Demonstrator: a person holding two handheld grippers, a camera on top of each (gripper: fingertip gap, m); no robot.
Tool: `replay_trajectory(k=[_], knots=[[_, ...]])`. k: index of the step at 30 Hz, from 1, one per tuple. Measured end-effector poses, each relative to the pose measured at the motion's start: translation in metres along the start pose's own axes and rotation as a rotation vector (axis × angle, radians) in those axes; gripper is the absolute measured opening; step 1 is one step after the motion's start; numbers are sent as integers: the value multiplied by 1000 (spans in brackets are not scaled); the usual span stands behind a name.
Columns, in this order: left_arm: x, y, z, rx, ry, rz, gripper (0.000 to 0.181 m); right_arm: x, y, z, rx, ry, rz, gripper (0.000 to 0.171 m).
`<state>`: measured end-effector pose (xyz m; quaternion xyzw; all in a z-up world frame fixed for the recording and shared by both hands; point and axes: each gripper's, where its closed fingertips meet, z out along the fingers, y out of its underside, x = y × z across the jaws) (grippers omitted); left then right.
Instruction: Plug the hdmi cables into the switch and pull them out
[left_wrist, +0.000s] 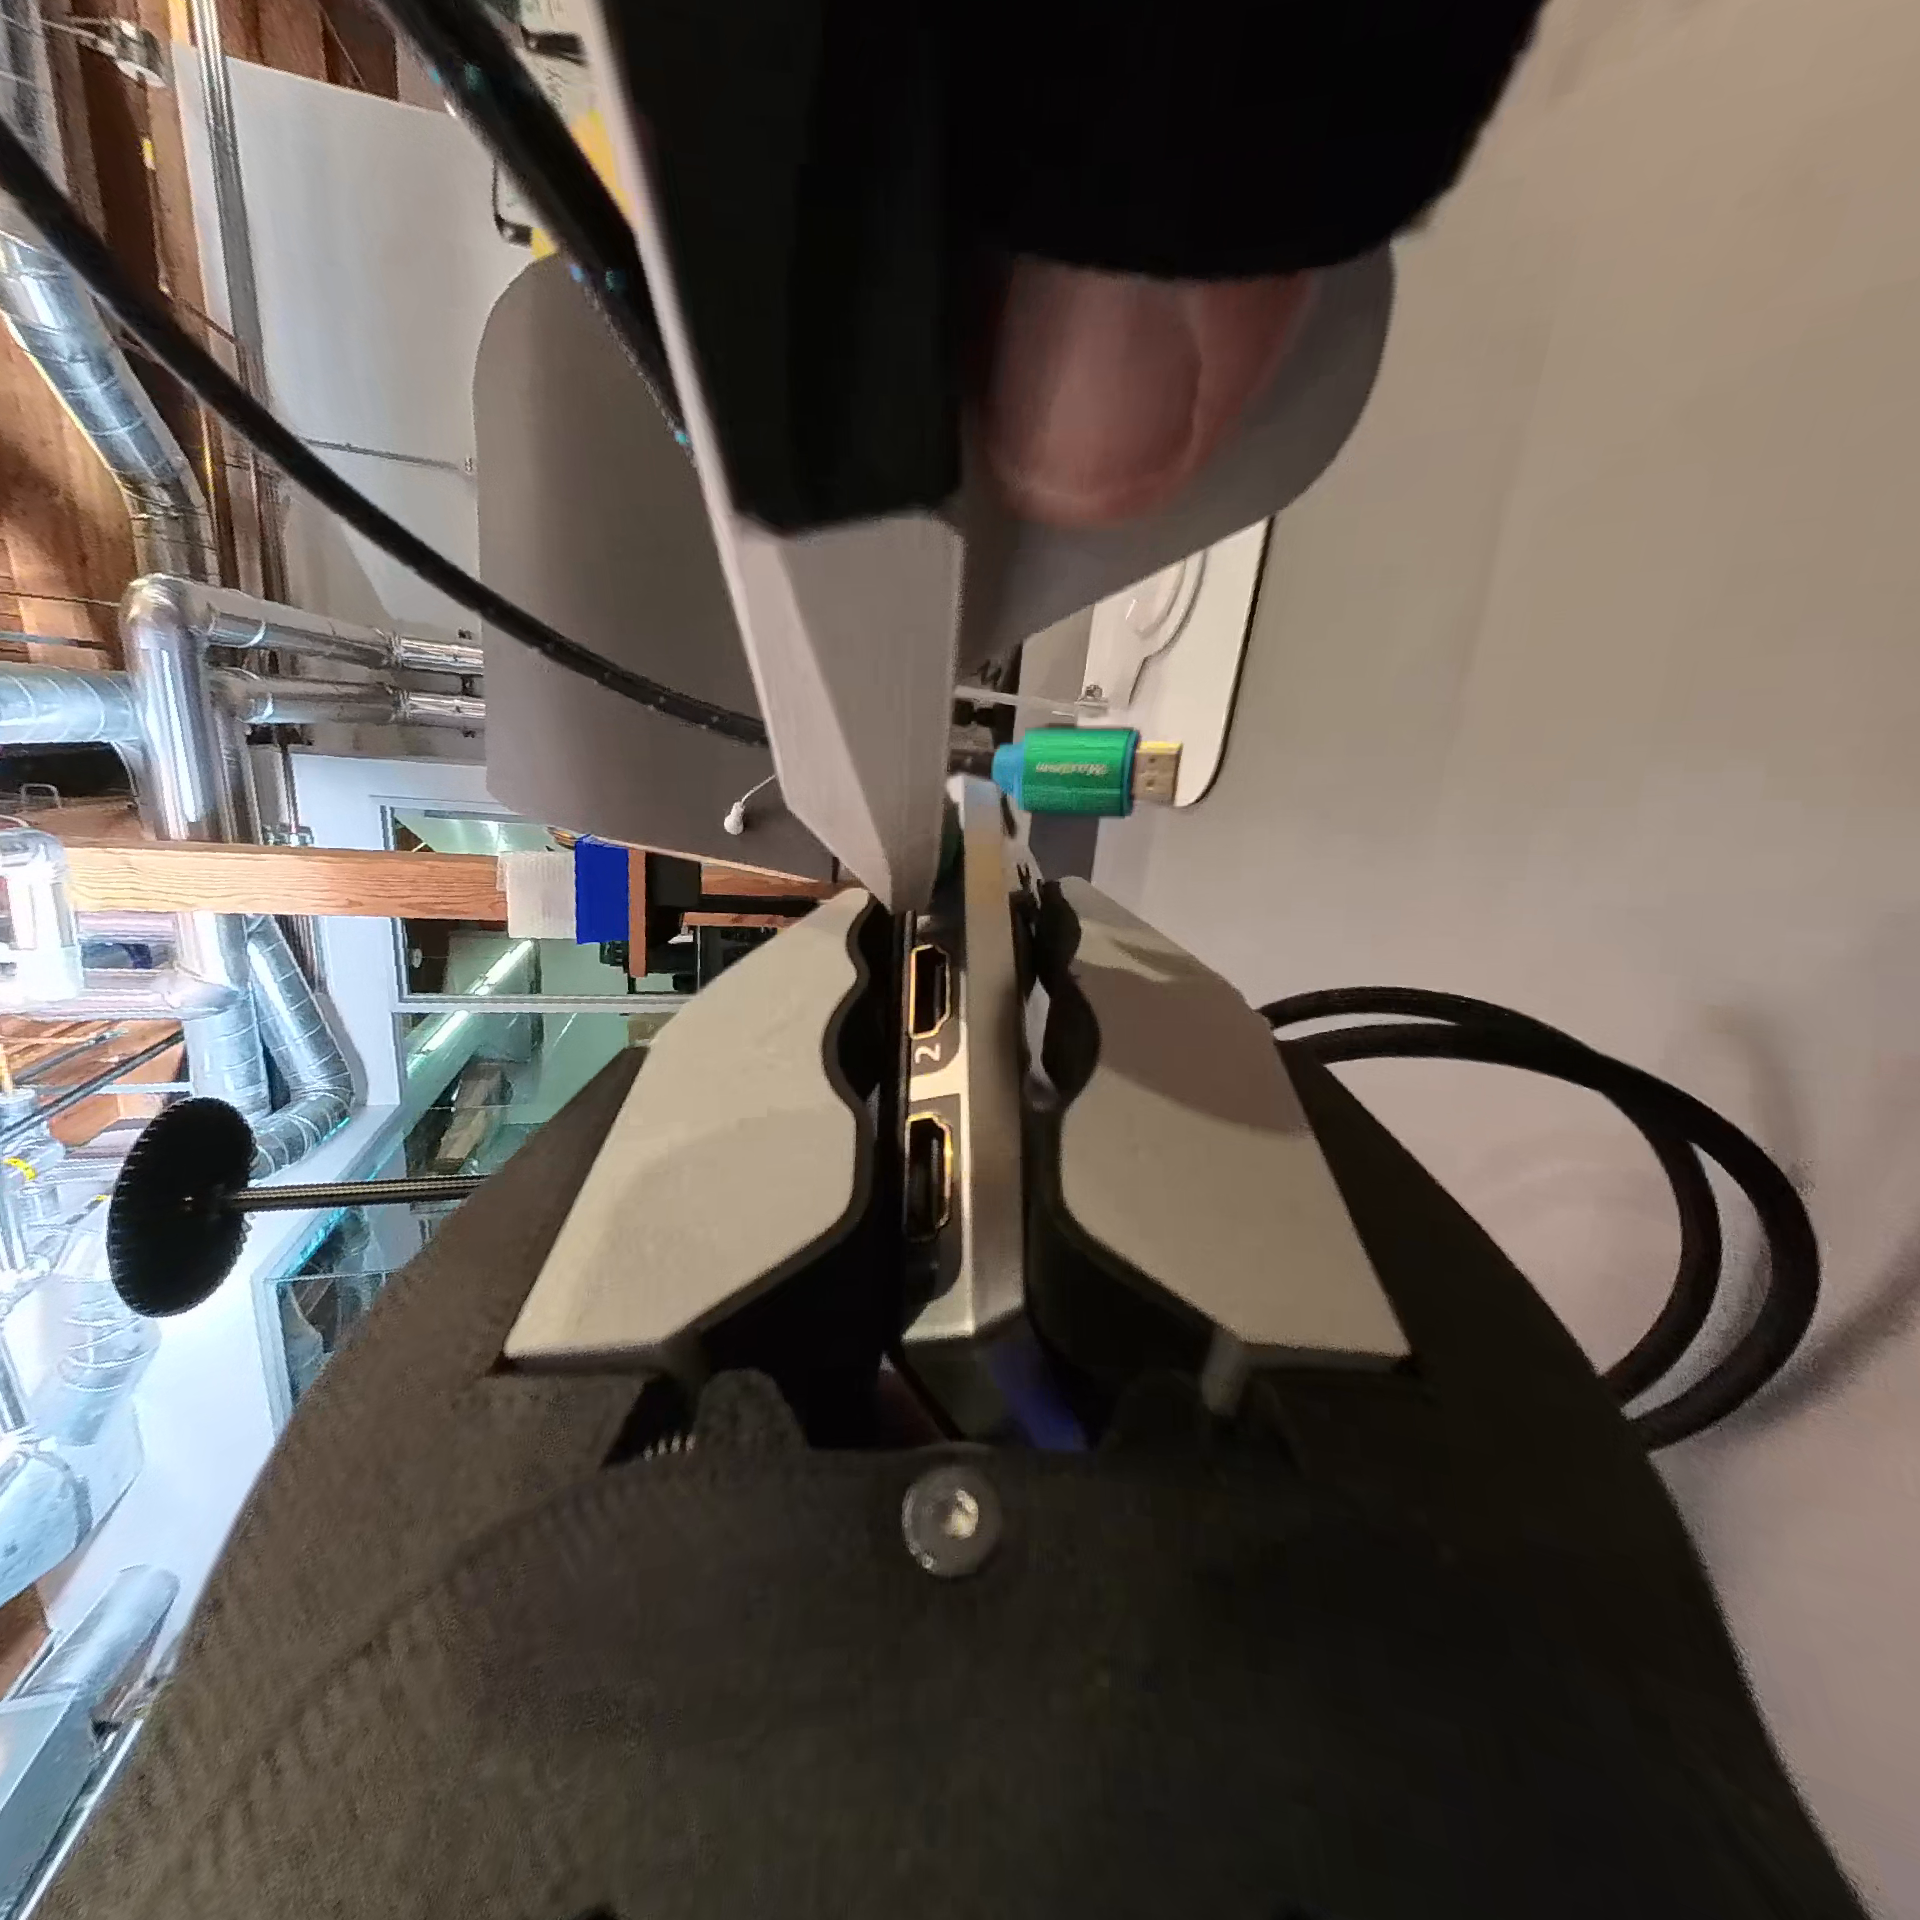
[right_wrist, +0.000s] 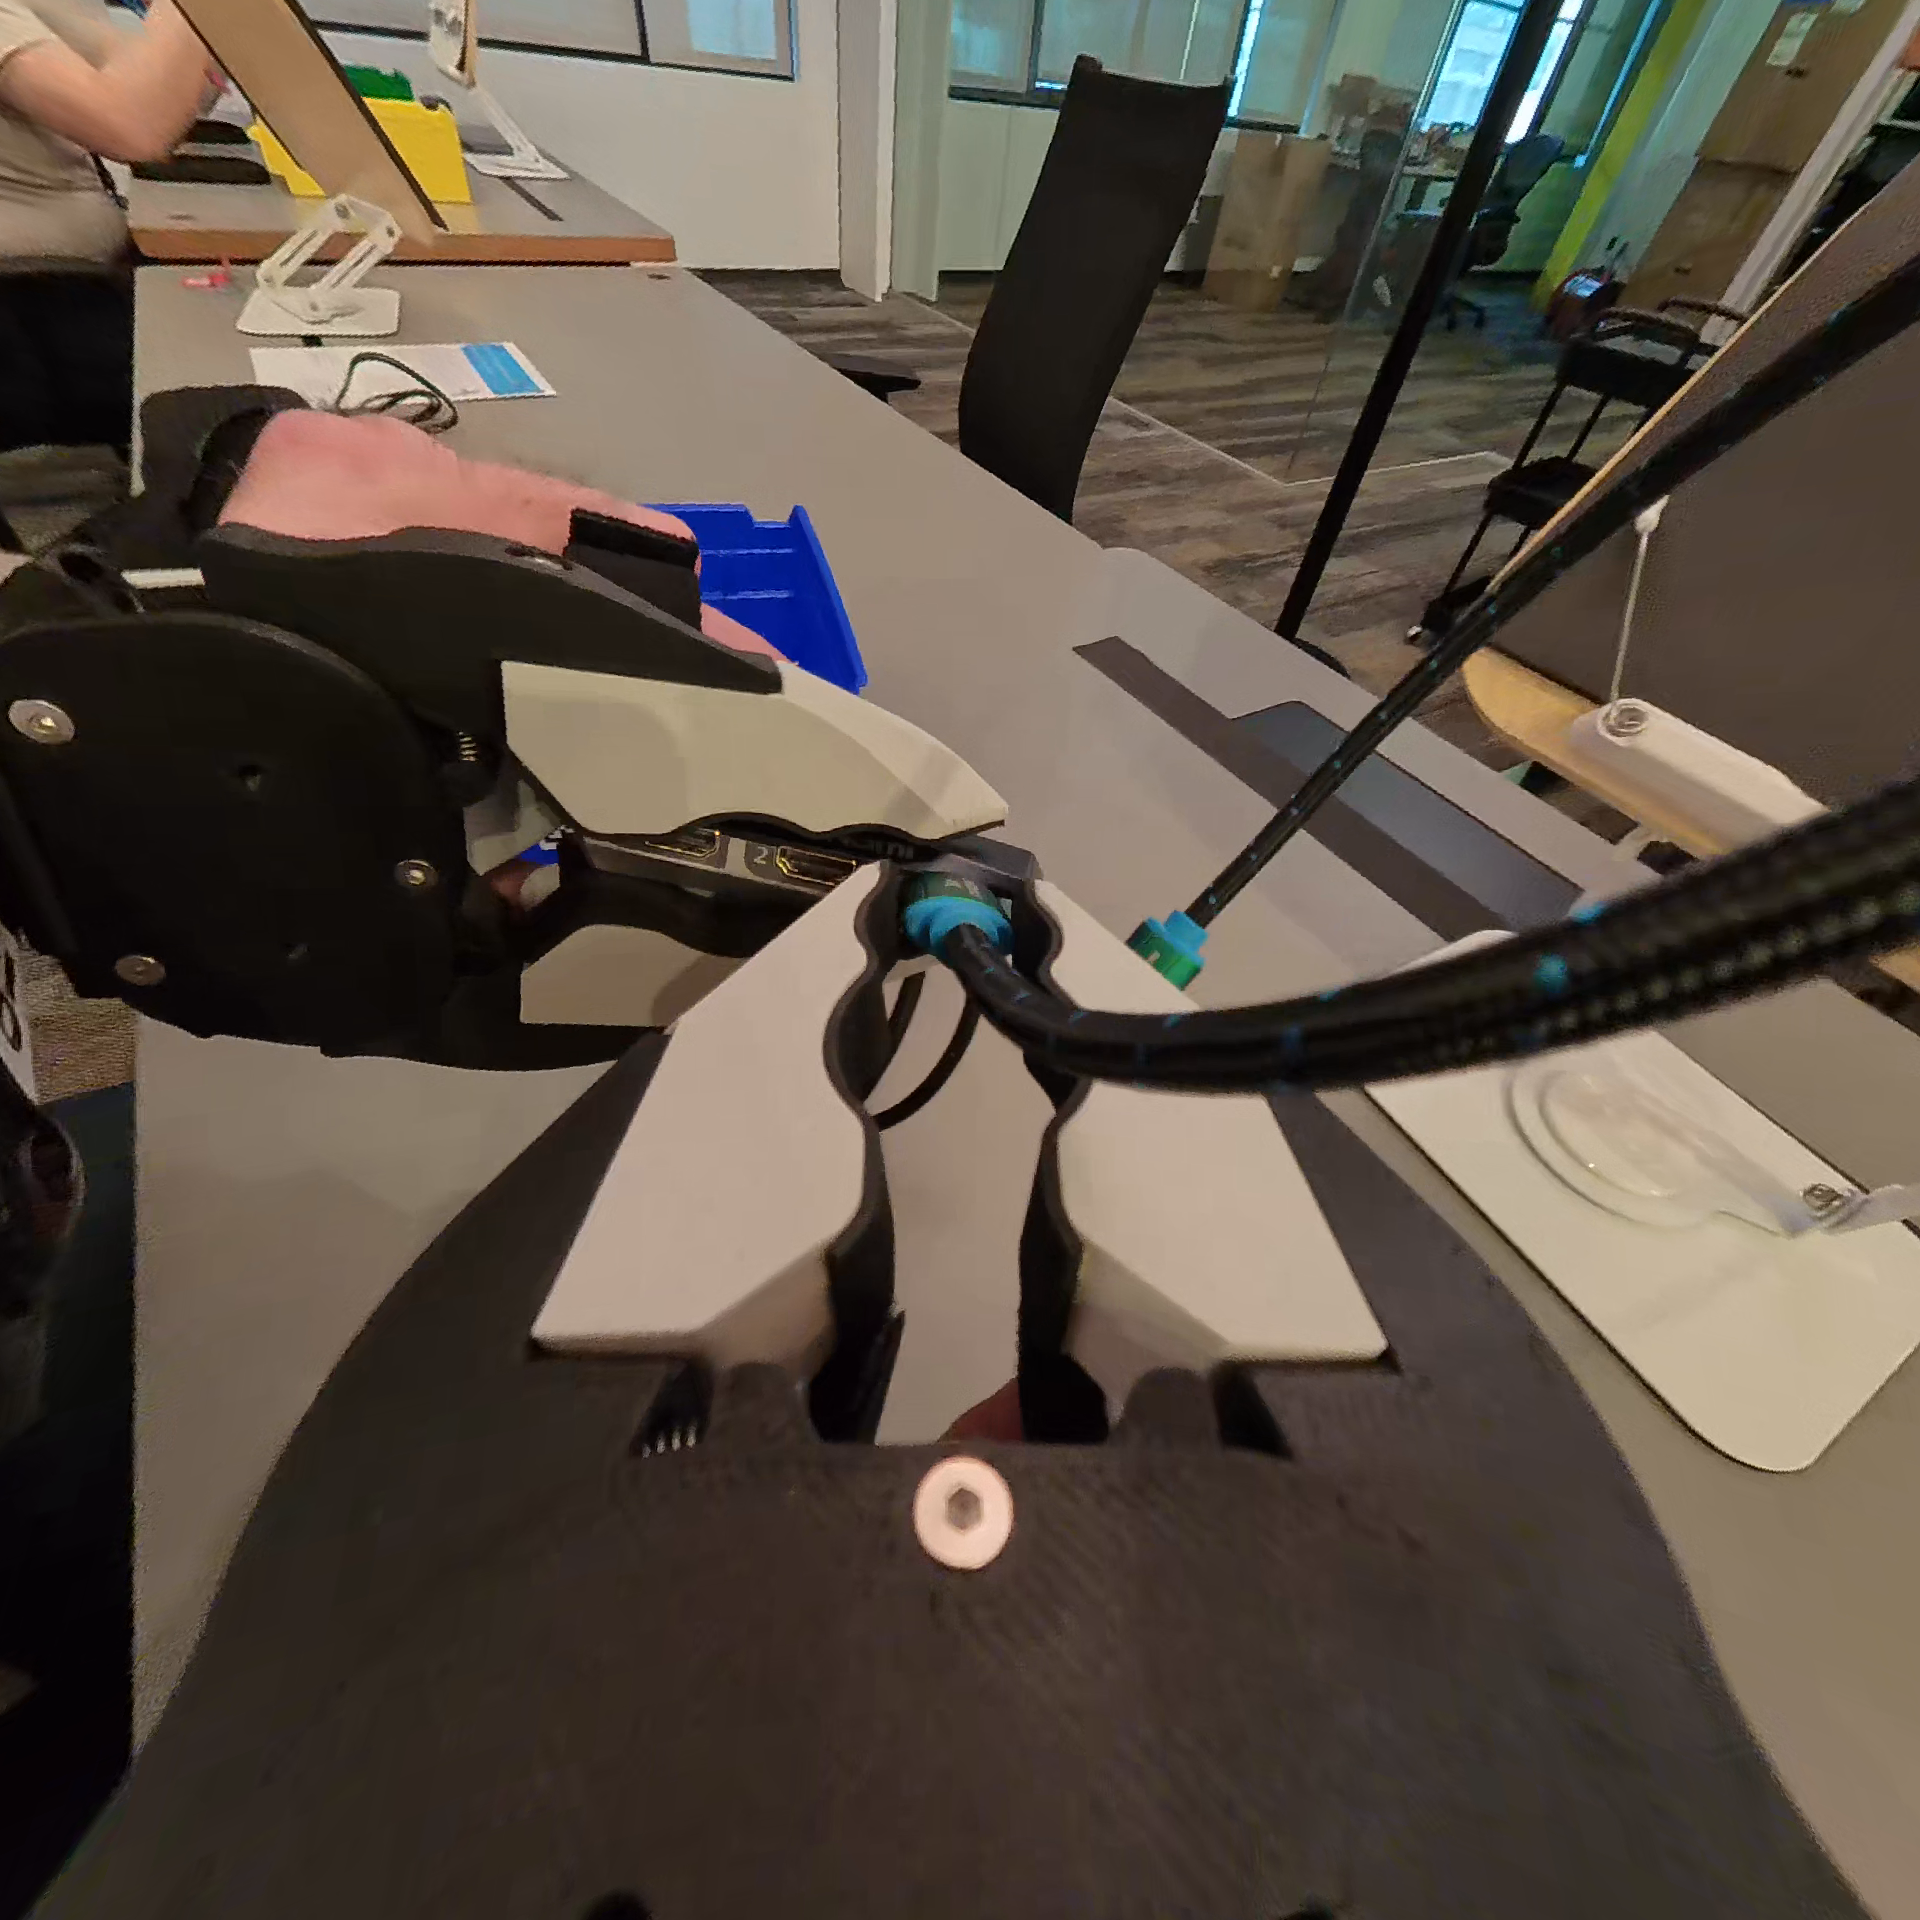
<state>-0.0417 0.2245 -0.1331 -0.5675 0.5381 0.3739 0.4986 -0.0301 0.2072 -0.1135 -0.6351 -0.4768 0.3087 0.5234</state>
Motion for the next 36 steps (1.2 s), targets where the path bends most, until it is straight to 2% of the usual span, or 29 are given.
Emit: replay_trajectory(k=[8, 18, 20, 29, 32, 36], knots=[[-4, 6, 4, -43, 39, -58, 21, 1, -7, 0, -49, 201, -267, 17], [-5, 2, 0, -27, 34, -61, 23, 1, -9, -1, 81, -45, 173, 18], [-4, 1, 0, -22, 44, -59, 23, 2, -9, -1, 84, -53, 181, 18], [-12, 0, 2, -12, 53, -95, 21, 2, -20, -7, -32, 218, -299, 17], [-13, 0, 2, -16, 58, -115, 21, 1, -23, -9, -41, 252, -357, 15], [-12, -3, 0, -10, 58, -127, 22, 2, -22, -10, 29, 128, -114, 17]])
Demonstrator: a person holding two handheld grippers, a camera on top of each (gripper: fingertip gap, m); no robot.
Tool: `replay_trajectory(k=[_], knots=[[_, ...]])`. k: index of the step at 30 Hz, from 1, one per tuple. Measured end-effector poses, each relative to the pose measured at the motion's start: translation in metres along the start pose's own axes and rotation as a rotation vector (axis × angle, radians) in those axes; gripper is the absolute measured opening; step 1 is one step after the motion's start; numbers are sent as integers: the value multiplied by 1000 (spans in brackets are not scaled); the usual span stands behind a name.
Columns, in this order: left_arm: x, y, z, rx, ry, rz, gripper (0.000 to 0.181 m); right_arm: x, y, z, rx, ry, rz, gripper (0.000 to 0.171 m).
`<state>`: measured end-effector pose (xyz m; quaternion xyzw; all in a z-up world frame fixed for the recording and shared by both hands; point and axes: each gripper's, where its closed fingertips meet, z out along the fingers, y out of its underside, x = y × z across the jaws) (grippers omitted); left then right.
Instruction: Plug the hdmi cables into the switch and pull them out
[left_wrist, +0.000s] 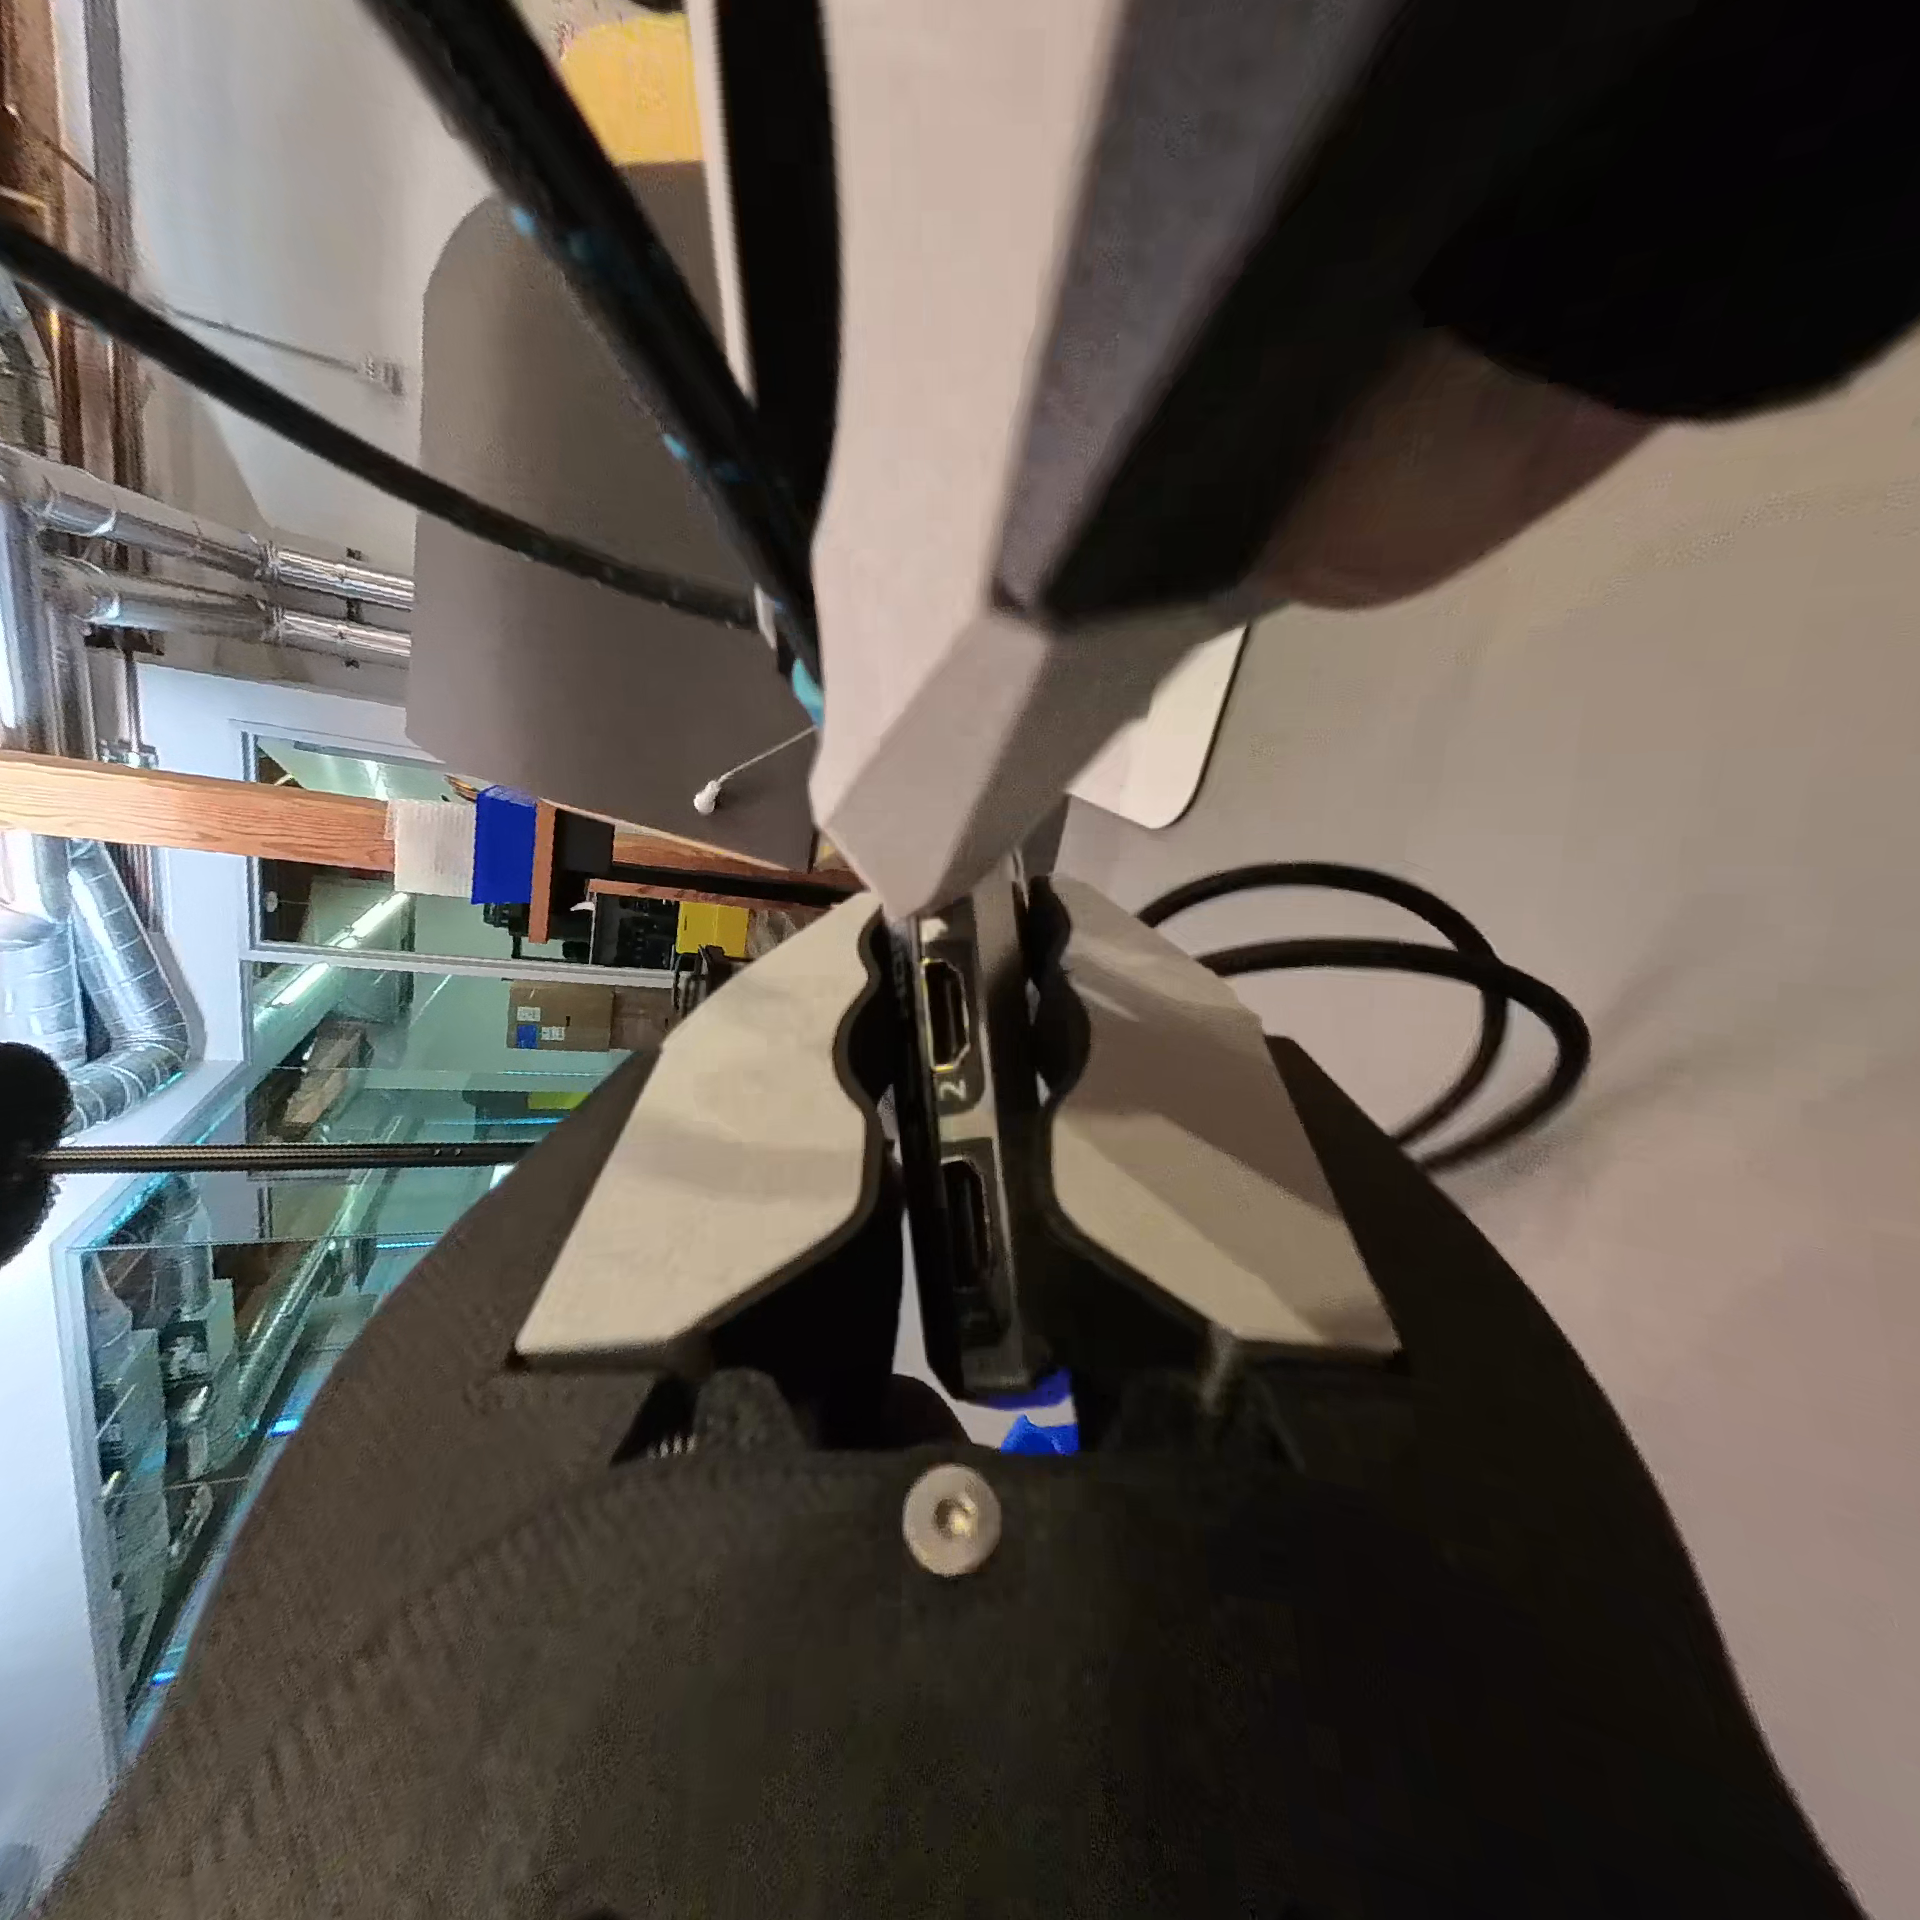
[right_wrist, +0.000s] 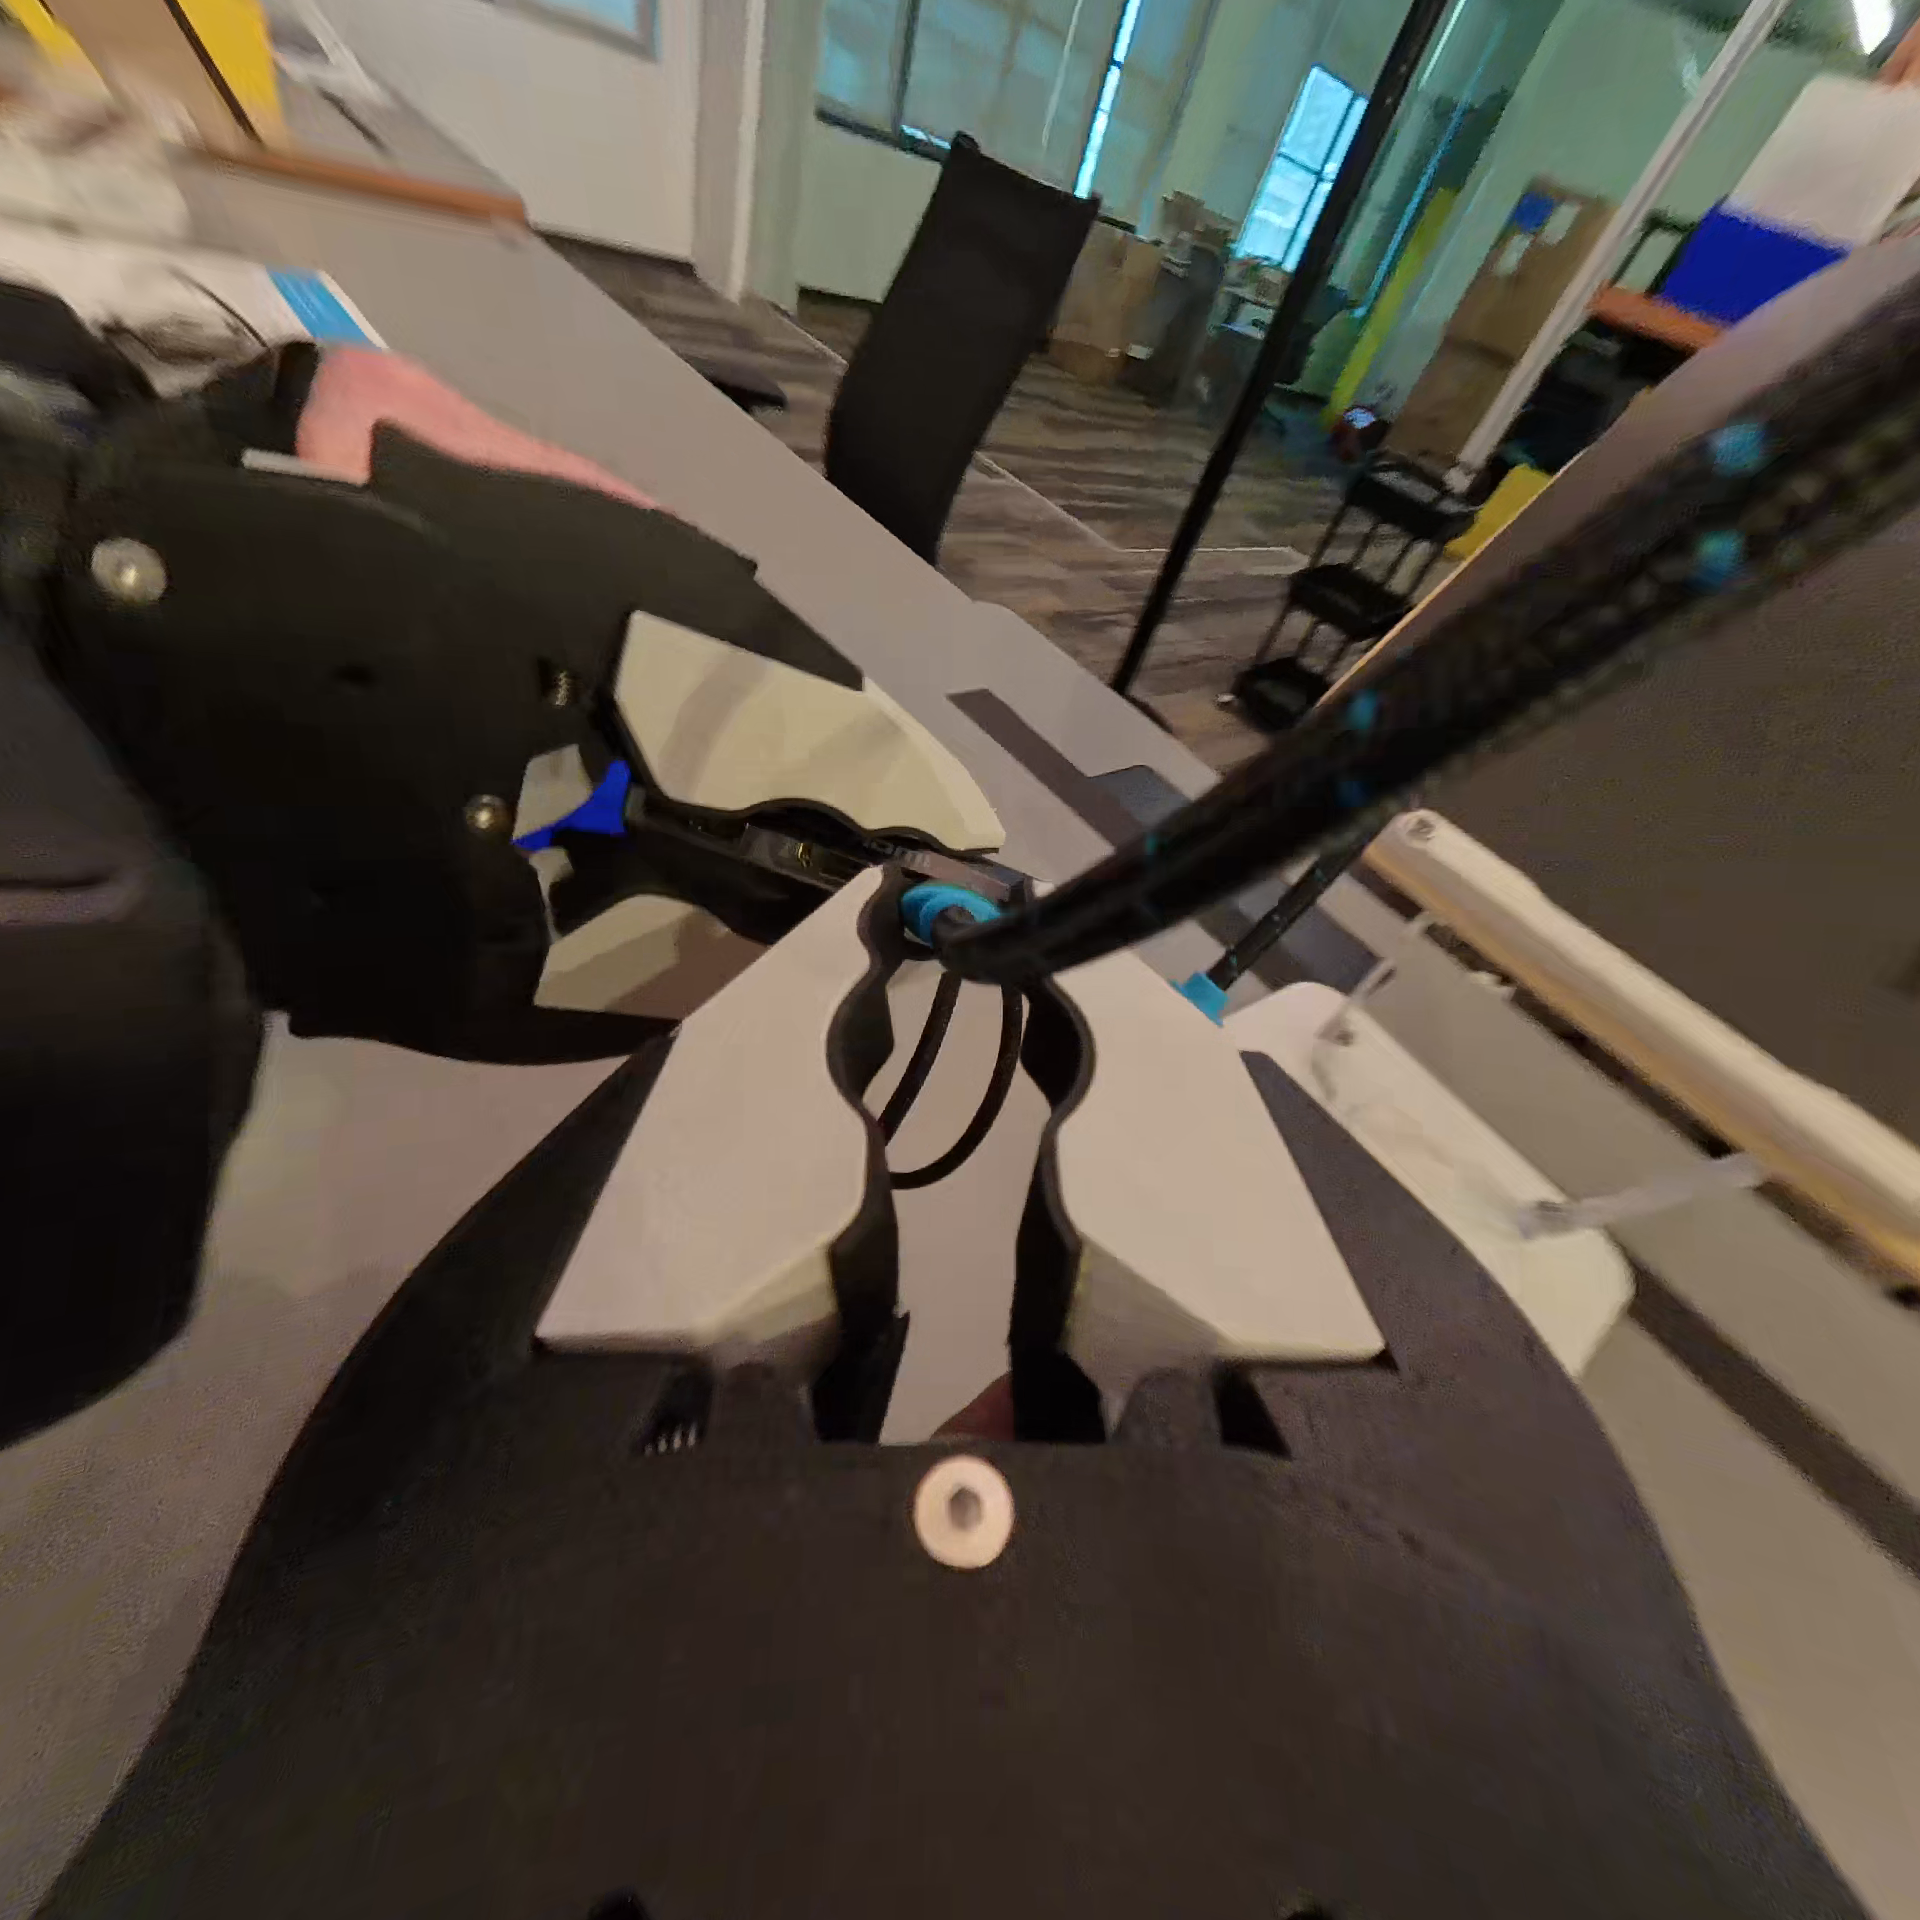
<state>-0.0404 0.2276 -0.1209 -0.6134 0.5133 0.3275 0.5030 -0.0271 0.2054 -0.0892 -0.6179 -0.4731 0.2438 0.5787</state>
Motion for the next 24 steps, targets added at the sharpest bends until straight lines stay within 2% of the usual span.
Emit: replay_trajectory(k=[5, 9, 11, 13, 16, 24], knots=[[2, -5, -4, 56, 7, 12, 27, 0, 0, -2, 26, -65, 85, 17], [4, -4, -6, 86, 28, -40, 53, 4, 3, -4, 57, -112, 187, 17], [5, -2, -6, 86, 46, -41, 59, 3, 1, -6, 73, -138, 207, 17], [10, -3, -4, 93, 65, -37, 57, 0, -1, -7, 85, -163, 234, 16], [15, -5, -3, 101, 116, -100, 40, 0, -1, -8, 83, -160, 219, 17], [10, 3, 1, 53, 95, -63, 36, -1, 2, -6, 40, -116, 89, 17]])
